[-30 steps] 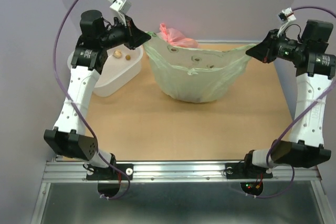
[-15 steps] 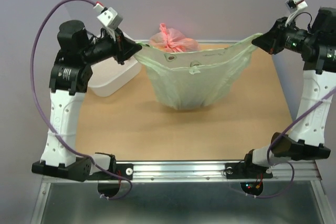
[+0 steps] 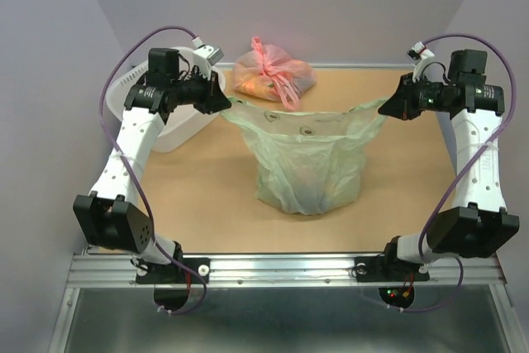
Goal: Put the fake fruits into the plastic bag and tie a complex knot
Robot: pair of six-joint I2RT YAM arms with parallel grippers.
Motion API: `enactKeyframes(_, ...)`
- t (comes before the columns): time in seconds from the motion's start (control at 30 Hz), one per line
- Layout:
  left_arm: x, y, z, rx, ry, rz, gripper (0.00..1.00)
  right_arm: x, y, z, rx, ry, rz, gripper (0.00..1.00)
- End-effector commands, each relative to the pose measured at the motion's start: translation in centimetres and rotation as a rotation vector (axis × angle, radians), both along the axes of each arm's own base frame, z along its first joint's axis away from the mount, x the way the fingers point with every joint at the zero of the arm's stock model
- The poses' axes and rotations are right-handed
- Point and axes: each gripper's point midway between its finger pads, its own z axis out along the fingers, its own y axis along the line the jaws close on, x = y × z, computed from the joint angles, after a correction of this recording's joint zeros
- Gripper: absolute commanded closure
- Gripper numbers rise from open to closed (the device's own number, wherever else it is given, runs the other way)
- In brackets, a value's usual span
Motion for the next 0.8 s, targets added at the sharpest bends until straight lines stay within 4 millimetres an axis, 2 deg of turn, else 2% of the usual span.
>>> enactKeyframes(0.0,0.1,0.2,4.3,0.041,-0.195,-0.088,0.87,0.3,0.4,3.2,-0.047,-0.175,0.047,1.00)
enactKeyframes(0.03,-0.1,0.1,5.3,0.033,-0.218,-0.097,0.77,0.5,0.3,3.3,-0.049,-0.176,0.041,1.00)
enactKeyframes(0.07,0.0,-0.1,7.4,0.021,-0.272,-0.104,0.67,0.5,0.2,3.7,-0.053,-0.185,0.038,0.99)
enactKeyframes(0.1,0.0,-0.5,8.6,-0.001,-0.301,-0.124,0.50,0.5,0.2,4.1,-0.055,-0.196,0.038,1.00)
enactKeyframes(0.13,-0.2,-1.3,11.1,-0.017,-0.362,-0.139,0.42,0.4,0.3,4.4,-0.057,-0.205,0.041,1.00)
enactKeyframes(0.17,0.2,-1.4,12.3,-0.021,-0.388,-0.131,0.33,0.3,0.3,4.5,-0.054,-0.208,0.043,1.00)
enactKeyframes(0.2,0.1,-2.8,13.2,-0.021,-0.417,-0.158,0.24,0.2,0.4,4.9,-0.054,-0.218,0.045,1.00)
enactKeyframes(0.23,0.1,-3.8,14.1,-0.020,-0.443,-0.182,0.19,0.0,0.5,5.2,-0.055,-0.227,0.049,0.99)
enactKeyframes(0.27,-0.2,-6.1,15.0,-0.025,-0.463,-0.237,0.18,-0.2,0.6,5.3,-0.056,-0.230,0.053,1.00)
enactKeyframes(0.3,0.2,-7.0,15.0,-0.014,-0.467,-0.244,0.16,-0.2,0.4,5.4,-0.064,-0.238,0.050,1.00)
enactKeyframes(0.33,1.3,-8.3,13.7,-0.005,-0.435,-0.267,0.16,-0.4,0.4,5.7,-0.073,-0.251,0.053,1.00)
enactKeyframes(0.37,1.4,-9.2,14.2,-0.014,-0.449,-0.284,0.16,-0.5,0.4,5.6,-0.079,-0.254,0.056,0.99)
enactKeyframes(0.4,1.8,-10.1,13.7,-0.009,-0.441,-0.285,0.15,-0.6,0.4,5.6,-0.085,-0.254,0.055,1.00)
enactKeyframes(0.43,1.4,-11.9,13.1,-0.016,-0.430,-0.322,0.15,-0.9,0.3,5.6,-0.099,-0.265,0.055,1.00)
enactKeyframes(0.5,2.1,-14.2,10.8,0.000,-0.393,-0.369,0.12,-1.1,0.2,5.6,-0.108,-0.267,0.050,0.99)
enactKeyframes(0.53,1.1,-16.0,9.8,0.002,-0.375,-0.418,0.12,-1.2,0.1,5.6,-0.112,-0.269,0.045,1.00)
enactKeyframes(0.57,1.3,-17.0,7.7,0.019,-0.336,-0.451,0.11,-1.5,0.1,5.5,-0.116,-0.270,0.040,0.99)
enactKeyframes(0.63,-0.1,-18.8,5.9,0.006,-0.278,-0.523,0.05,-1.8,0.1,5.3,-0.118,-0.266,0.039,1.00)
enactKeyframes(0.77,-1.8,-21.0,2.2,-0.014,-0.150,-0.614,0.02,-2.5,0.3,4.9,-0.114,-0.261,0.043,0.99)
